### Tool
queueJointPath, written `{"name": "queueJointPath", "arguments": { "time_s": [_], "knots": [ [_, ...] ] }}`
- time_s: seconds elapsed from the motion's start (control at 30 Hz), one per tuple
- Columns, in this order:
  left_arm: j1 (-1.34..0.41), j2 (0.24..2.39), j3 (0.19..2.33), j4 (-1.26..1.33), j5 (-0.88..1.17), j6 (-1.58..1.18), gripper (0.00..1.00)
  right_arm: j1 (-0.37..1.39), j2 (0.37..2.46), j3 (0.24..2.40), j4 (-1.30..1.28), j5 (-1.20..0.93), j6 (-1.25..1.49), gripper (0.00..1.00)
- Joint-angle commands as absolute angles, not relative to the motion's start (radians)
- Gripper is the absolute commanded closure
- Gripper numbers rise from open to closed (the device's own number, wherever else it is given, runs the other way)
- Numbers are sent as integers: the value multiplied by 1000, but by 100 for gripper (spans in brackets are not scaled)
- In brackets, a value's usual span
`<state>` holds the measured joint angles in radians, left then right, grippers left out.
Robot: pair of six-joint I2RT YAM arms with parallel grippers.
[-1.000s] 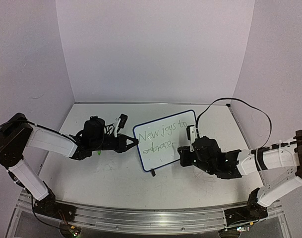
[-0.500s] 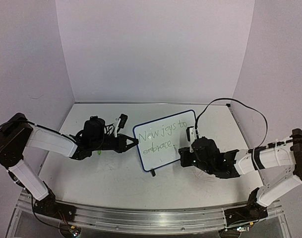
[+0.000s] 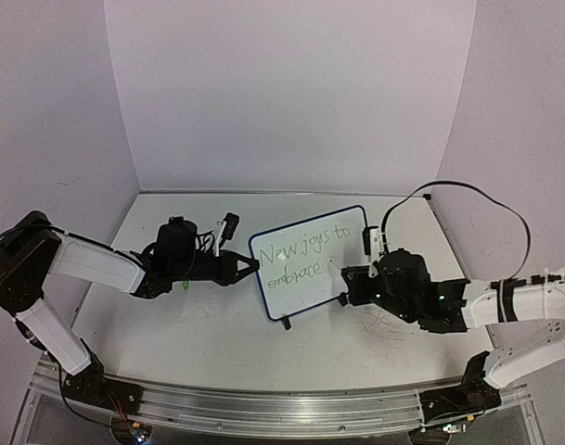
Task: Write a sentence on the whiteboard
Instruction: Place the whiteboard at the center of the board, then pick up the pen cap from the corner of the board.
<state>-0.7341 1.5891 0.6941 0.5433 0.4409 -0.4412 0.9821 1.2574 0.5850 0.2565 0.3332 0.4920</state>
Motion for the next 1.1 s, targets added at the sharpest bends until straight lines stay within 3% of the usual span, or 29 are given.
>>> {"name": "queueJointPath", "arguments": {
  "time_s": [0.0,0.2,0.33,0.53,0.73,0.93,1.07],
  "knots": [
    [-738,1544,712,483,422,-426,80,976,1093,554,163,421,474,100],
    [-737,1447,697,454,383,-427,52,976,1002,544,120,505,436,100],
    [-738,1312,645,384,319,-435,41,976,979,553,118,522,402,100],
    [-730,1222,661,67,64,-503,21,977,1001,585,127,504,339,100],
    [-601,1315,752,-314,-116,-592,21,977,1103,645,159,387,276,100],
    [-542,1430,780,-349,-171,-578,27,984,1168,679,166,305,264,100],
    [-523,1556,835,-343,-219,-541,37,986,1170,672,179,287,271,100]
  ]
}}
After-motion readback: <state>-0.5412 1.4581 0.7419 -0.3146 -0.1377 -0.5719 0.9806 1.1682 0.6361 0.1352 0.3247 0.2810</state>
